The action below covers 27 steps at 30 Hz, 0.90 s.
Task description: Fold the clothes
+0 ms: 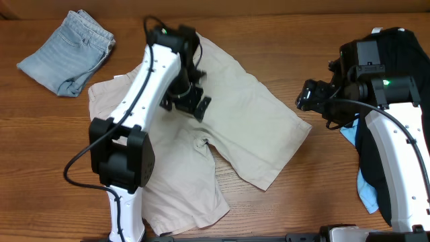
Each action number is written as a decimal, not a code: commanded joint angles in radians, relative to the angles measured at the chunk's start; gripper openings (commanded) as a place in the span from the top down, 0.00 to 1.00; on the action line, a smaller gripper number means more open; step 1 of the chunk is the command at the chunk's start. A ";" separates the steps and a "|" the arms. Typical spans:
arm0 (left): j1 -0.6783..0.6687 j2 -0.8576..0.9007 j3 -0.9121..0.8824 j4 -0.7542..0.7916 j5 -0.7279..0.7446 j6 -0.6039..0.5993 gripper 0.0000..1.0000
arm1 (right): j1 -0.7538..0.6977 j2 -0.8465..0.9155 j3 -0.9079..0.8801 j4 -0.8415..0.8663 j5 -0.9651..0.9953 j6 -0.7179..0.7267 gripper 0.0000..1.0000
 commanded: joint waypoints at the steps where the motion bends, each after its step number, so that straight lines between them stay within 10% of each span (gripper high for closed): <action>1: -0.012 0.003 -0.116 0.048 0.013 0.101 0.00 | -0.003 -0.008 0.020 0.008 0.007 -0.006 0.12; 13: -0.014 0.005 -0.362 0.304 0.092 0.356 0.00 | -0.003 -0.002 0.010 0.031 0.006 -0.006 0.12; 27: -0.020 0.033 -0.396 0.561 0.086 0.223 0.00 | -0.003 -0.002 -0.014 0.062 0.006 -0.006 0.12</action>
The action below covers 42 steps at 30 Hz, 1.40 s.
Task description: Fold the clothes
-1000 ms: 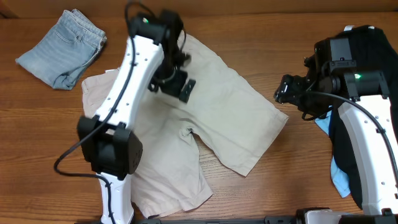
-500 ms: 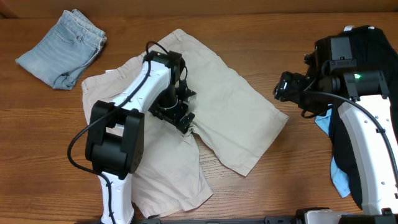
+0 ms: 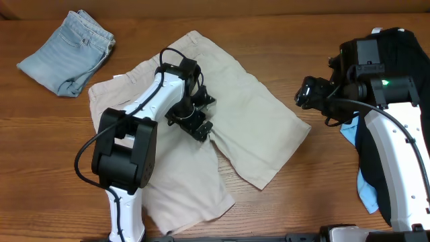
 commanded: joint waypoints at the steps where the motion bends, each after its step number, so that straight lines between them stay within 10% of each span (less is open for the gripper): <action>1: -0.013 0.036 -0.014 0.107 0.017 -0.103 0.00 | -0.003 -0.002 -0.004 0.014 0.006 -0.006 0.12; 22: -0.016 0.036 0.079 0.563 0.442 -0.907 0.00 | -0.003 -0.002 -0.005 0.048 0.005 -0.002 0.10; 29: -0.009 0.035 0.120 0.530 0.436 -0.777 0.00 | -0.003 -0.002 -0.005 0.043 -0.019 0.002 0.10; 42: 0.102 -0.001 0.587 -0.069 0.005 -0.533 0.00 | 0.224 0.003 -0.209 0.130 -0.086 0.025 0.10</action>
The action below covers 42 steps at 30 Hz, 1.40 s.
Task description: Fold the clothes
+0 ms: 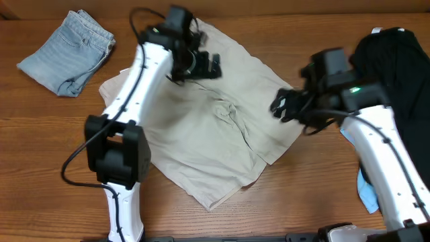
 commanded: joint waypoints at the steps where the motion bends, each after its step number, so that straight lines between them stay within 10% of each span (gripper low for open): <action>1: 0.040 -0.027 0.128 -0.047 -0.170 0.077 0.00 | 0.091 0.004 -0.109 0.051 -0.014 0.016 0.10; 26: 0.092 -0.027 0.195 -0.072 -0.249 0.112 0.00 | 0.284 0.320 -0.394 0.356 0.191 0.022 0.07; 42: 0.092 -0.026 0.195 -0.086 -0.272 0.119 0.00 | -0.072 0.323 -0.394 0.537 0.193 0.014 0.02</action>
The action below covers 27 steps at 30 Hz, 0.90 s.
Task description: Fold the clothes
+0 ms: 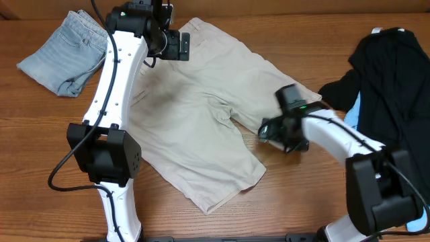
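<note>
Beige shorts [201, 128] lie spread across the middle of the table, waistband toward the far edge and one leg reaching the near side. My left gripper [177, 46] is at the far left of the waistband, down on the cloth. Its jaws are too dark to read. My right gripper [267, 130] sits low at the right leg's hem edge, and its fingers are hidden under the wrist from above.
Folded light-blue jeans [67, 54] lie at the far left corner. A black garment [396, 74] is heaped at the right over a pale blue one [353, 113]. Bare wooden table [322, 202] shows along the near side.
My left gripper moved from the middle of the waistband to its far left end. My right gripper moved left and nearer, down to the hem of the right leg. The shorts lie flatter.
At first the shorts lay open with both legs apart, my left gripper near the crotch and the right arm held off by the black heap. The left gripper then went to the waistband and the legs came together. Both grippers now sit at edges of the shorts.
</note>
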Each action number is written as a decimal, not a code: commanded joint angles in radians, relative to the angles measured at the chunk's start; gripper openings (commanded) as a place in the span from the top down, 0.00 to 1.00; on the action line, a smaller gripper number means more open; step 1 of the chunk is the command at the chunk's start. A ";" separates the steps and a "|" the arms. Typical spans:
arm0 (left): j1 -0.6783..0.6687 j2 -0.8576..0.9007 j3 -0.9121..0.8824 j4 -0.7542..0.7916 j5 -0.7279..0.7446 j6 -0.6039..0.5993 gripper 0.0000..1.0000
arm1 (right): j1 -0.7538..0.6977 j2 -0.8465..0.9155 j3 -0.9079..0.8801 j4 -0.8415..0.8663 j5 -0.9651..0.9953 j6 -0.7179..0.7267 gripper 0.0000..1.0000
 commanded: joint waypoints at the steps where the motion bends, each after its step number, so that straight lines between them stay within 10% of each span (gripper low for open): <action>1: -0.002 -0.024 0.018 -0.004 -0.013 0.020 0.00 | -0.094 0.051 -0.031 0.079 0.000 -0.056 0.02; 13: 0.000 -0.022 0.018 0.001 -0.013 0.031 0.00 | -0.162 0.051 -0.029 0.259 -0.050 -0.108 0.03; 27: 0.000 -0.021 0.018 0.009 -0.013 0.047 0.00 | -0.154 -0.139 0.202 -0.126 -0.076 -0.104 0.18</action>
